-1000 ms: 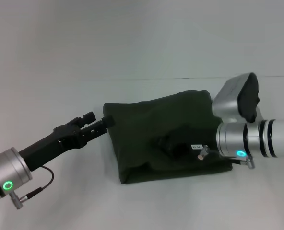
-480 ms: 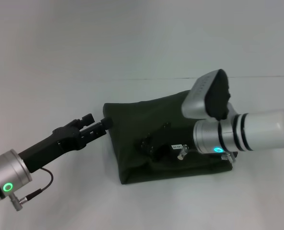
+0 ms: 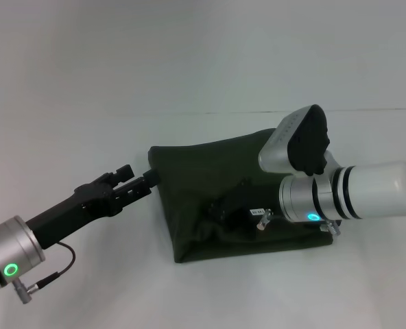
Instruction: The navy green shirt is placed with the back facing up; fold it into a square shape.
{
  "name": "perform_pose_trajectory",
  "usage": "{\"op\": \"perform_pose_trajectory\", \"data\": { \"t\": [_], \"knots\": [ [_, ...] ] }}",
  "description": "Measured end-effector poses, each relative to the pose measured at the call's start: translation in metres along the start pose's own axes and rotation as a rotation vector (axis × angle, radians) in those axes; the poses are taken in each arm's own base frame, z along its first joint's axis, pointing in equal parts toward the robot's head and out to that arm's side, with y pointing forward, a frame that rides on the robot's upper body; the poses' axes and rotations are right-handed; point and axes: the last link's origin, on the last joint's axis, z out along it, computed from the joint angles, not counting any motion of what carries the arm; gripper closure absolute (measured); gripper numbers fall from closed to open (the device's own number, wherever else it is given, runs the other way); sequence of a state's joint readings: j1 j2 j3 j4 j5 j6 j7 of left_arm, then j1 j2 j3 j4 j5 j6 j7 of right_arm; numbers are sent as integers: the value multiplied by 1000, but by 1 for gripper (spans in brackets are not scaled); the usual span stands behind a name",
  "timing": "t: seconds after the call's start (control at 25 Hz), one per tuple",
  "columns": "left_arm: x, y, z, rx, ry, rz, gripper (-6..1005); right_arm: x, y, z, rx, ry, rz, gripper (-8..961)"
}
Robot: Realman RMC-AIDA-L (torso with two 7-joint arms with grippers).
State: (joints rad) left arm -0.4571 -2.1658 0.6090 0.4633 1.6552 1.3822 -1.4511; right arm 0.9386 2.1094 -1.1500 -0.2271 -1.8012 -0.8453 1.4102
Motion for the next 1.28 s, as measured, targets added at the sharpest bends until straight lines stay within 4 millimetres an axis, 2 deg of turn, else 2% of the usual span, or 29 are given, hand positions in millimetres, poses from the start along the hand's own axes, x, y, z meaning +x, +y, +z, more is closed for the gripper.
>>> {"op": "perform_pose_trajectory", "data": {
  "t": [0.2, 0.36, 0.92, 1.28],
  "knots": [
    [1, 0, 1, 1, -1, 4, 79, -15, 3, -9, -55, -93, -6, 953],
    [2, 0, 2, -2, -3, 7, 79, -18, 1, -14, -56, -129, 16, 953],
    [1, 0, 2, -2, -5, 5, 79, 12, -1, -19, -33, -78, 99, 954],
    [-1, 1, 1, -3, -6, 2, 79, 20, 12, -18, -99, -55, 95, 953]
  ]
}}
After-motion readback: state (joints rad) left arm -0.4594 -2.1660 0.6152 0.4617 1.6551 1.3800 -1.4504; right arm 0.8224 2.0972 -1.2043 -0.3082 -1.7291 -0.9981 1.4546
